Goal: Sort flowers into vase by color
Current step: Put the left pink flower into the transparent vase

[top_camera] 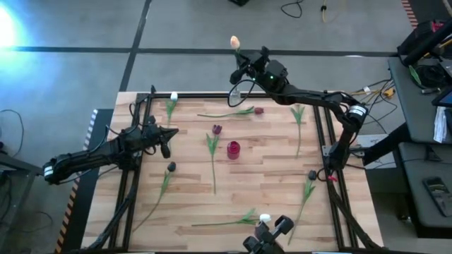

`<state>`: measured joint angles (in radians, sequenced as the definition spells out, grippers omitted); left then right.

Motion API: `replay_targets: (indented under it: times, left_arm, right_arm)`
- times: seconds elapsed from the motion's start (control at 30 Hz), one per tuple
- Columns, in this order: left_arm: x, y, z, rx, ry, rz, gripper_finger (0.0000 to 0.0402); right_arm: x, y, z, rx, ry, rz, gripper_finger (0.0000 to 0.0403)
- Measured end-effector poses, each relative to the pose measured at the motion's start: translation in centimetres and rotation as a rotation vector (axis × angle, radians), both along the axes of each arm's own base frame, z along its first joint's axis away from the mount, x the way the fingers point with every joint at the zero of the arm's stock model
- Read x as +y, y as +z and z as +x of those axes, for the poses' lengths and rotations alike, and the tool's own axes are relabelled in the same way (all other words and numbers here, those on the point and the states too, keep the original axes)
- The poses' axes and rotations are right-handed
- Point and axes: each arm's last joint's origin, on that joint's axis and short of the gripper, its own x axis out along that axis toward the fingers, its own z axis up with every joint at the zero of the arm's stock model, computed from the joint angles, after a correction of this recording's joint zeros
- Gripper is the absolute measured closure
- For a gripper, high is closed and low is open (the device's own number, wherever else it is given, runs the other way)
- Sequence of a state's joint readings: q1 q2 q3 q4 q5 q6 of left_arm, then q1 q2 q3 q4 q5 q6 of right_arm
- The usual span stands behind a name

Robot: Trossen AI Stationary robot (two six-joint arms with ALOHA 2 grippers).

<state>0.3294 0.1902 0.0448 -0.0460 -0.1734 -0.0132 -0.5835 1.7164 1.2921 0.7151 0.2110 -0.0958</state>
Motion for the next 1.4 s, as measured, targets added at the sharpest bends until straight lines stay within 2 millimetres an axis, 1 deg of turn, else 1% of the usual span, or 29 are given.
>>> replay_targets:
  times: [0.23, 0.4, 0.57, 0.83, 0.93, 1.13, 1.27, 1.4]
  left_arm:
    - [0.0, 0.0, 0.0, 0.0, 0.0, 0.0, 0.0402]
    - [0.0, 0.0, 0.0, 0.0, 0.0, 0.0, 0.0402]
    - [0.0, 0.0, 0.0, 0.0, 0.001, 0.0, 0.0402]
    - [0.0, 0.0, 0.0, 0.0, 0.001, 0.0, 0.0402]
    - [0.0, 0.0, 0.0, 0.0, 0.001, 0.0, 0.0402]
    - [0.0, 0.0, 0.0, 0.0, 0.0, 0.0, 0.0402]
    - [0.0, 0.0, 0.0, 0.0, 0.0, 0.0, 0.0402]
    - [0.0, 0.0, 0.0, 0.0, 0.0, 0.0, 0.0402]
  right_arm:
    - [0.1, -1.1, -0.1, 0.015, 0.004, 0.028, 0.039]
    - [0.4, -2.3, -0.5, 0.029, 0.028, -0.012, 0.039]
    - [0.7, -3.8, -1.1, 0.03, 0.092, -0.031, 0.039]
    - [1.5, -5.9, -2.7, -0.044, 0.092, -0.085, 0.039]
    - [1.6, -6.4, -3.0, -0.038, 0.09, -0.079, 0.039]
    - [1.5, -6.6, -3.1, -0.045, 0.091, -0.061, 0.039]
    - [1.4, -6.3, -2.9, -0.048, 0.092, -0.061, 0.039]
    - [1.2, -6.2, -2.6, -0.016, 0.091, -0.043, 0.039]
